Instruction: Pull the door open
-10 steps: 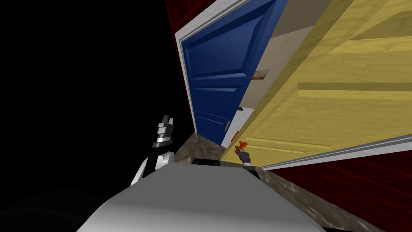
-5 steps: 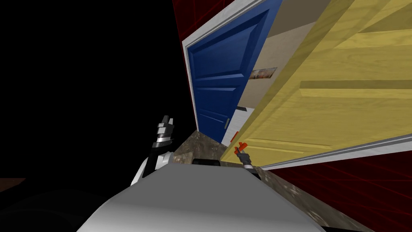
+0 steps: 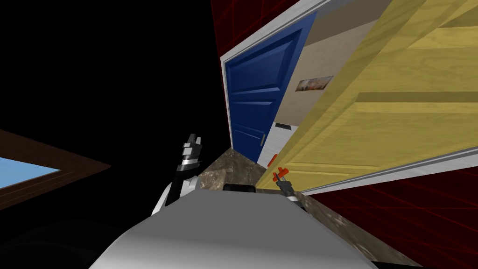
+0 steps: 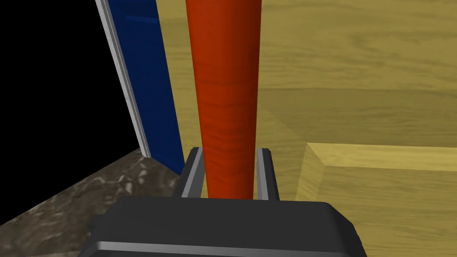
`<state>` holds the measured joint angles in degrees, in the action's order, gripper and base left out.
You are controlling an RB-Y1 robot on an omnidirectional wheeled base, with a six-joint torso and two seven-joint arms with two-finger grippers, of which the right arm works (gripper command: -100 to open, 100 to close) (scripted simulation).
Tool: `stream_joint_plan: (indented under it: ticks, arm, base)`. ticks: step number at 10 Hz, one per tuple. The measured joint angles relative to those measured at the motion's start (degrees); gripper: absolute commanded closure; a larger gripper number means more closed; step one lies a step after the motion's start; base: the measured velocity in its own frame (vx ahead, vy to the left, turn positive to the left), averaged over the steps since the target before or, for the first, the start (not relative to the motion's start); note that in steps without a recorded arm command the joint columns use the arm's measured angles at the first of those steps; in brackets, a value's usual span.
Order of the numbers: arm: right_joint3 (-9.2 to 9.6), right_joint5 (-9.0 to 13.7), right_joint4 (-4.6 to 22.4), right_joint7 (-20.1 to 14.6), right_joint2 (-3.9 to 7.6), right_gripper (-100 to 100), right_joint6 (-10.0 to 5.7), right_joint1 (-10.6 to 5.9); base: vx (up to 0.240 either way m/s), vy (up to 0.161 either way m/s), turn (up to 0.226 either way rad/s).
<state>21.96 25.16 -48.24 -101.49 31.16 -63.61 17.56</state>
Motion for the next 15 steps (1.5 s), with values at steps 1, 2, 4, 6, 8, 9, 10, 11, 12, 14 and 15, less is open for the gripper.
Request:
stream_joint_plan:
  ticks: [1,2,4,6,8,9,10,11,12,14,15]
  arm:
    - [0.38,-0.2,0.1,-0.5,0.50,100,-0.74,0.33]
    - [0.56,-0.3,0.2,-0.6,0.48,100,-0.80,0.53]
    - [0.88,-0.5,1.3,-1.2,0.88,100,-1.73,0.34]
    - [1.28,-0.8,1.8,-1.8,1.27,100,-2.69,0.12]
    - [1.98,-1.2,3.2,-2.7,1.57,100,-4.06,-0.04]
    - [2.23,-1.3,3.8,-3.0,1.76,100,-4.66,-0.15]
    - [2.40,-1.4,4.2,-3.4,1.99,100,-5.15,-0.22]
    - [2.62,-1.6,4.8,-3.7,2.12,100,-5.74,-0.37]
    - [2.84,-1.7,5.3,-4.0,2.26,100,-6.26,-0.50]
    - [3.03,-1.8,5.7,-4.2,2.32,100,-6.40,-0.49]
    - [3.08,-1.9,6.0,-4.4,2.41,100,-6.71,-0.72]
  base:
    - [-0.120,-0.025,0.021]
    - [-0.184,-0.043,0.156]
    - [-0.248,-0.072,0.192]
    - [-0.228,-0.079,0.160]
    - [-0.226,-0.070,0.164]
    - [-0.219,-0.045,0.146]
    - [-0.212,-0.060,0.137]
    - [-0.199,-0.055,0.109]
    - [-0.085,-0.021,0.019]
    - [-0.175,-0.055,0.160]
    - [-0.189,-0.052,0.116]
